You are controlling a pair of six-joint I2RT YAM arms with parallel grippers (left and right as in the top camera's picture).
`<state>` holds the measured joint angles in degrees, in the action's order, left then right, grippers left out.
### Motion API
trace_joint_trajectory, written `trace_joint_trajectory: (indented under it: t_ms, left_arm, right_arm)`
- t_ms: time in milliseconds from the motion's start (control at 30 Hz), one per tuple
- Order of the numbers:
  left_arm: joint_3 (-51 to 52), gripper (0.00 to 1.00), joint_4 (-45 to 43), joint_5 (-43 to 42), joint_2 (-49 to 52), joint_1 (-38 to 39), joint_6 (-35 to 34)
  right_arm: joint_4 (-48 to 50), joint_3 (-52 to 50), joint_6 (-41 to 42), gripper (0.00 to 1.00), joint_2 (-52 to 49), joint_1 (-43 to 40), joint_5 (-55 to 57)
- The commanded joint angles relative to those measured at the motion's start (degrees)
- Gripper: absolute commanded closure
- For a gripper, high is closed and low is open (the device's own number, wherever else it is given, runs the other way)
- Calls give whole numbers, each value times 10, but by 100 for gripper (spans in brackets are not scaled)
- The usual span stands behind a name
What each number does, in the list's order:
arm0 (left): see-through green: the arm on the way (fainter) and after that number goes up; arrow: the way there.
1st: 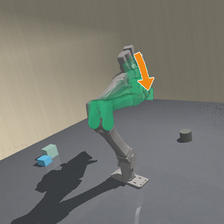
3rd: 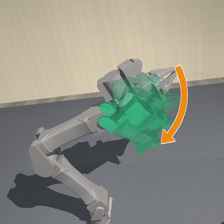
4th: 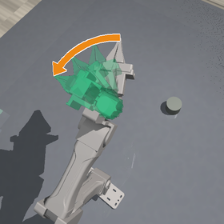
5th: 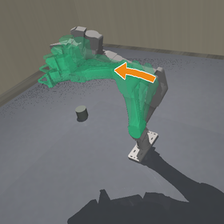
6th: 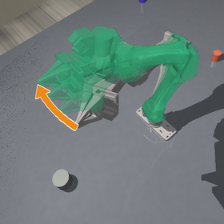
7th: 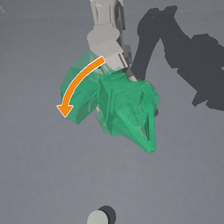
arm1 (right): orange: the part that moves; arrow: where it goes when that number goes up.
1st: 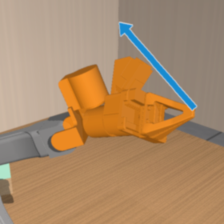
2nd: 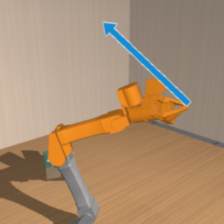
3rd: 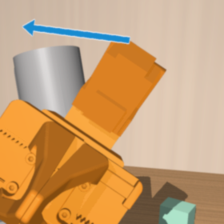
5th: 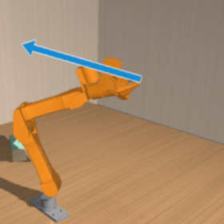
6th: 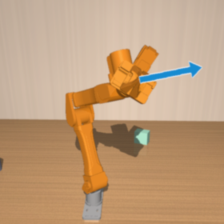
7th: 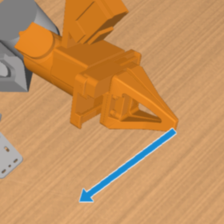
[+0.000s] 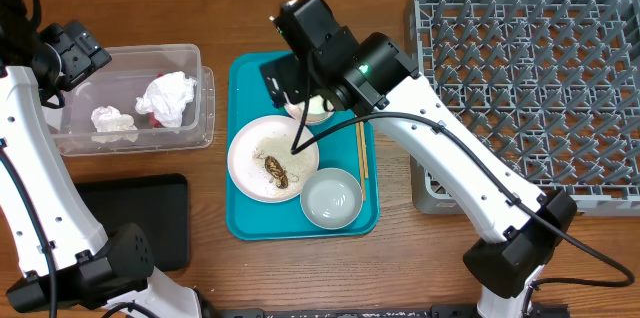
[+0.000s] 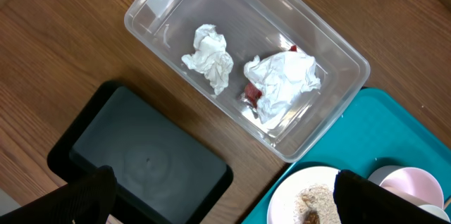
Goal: Sort waste into correct bins and load items into the dishwasher
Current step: 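Swing the right arm up and over toward the teal tray, then lower the right gripper toward the pink bowl and white cup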
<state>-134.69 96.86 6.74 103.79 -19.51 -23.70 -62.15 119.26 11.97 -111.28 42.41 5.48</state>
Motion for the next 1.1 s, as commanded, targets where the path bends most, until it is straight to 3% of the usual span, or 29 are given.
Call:
trace_joint_trajectory:
  t_ms: [0, 167, 333, 633, 833, 1067]
  left_arm:
    - [0, 0, -1, 7, -1, 0, -5]
    - [0, 0, -1, 7, -1, 0, -5]
    - [0, 0, -1, 7, -1, 0, -5]
    - [0, 0, -1, 7, -1, 0, -5]
    - [0, 0, -1, 7, -1, 0, -5]
    - [0, 0, -1, 7, -1, 0, -5]
  right_arm:
    - [27, 19, 0, 0, 1, 3, -52]
    - [63, -9, 2, 0, -1, 3, -55]
    - [66, -36, 4, 0, -2, 3, -169]
    - [59, -36, 5, 0, -21, 3, -172]
    - [49, -36, 111, 0, -44, 3, -217]
    - [74, -36, 112, 0, -44, 1, -199]
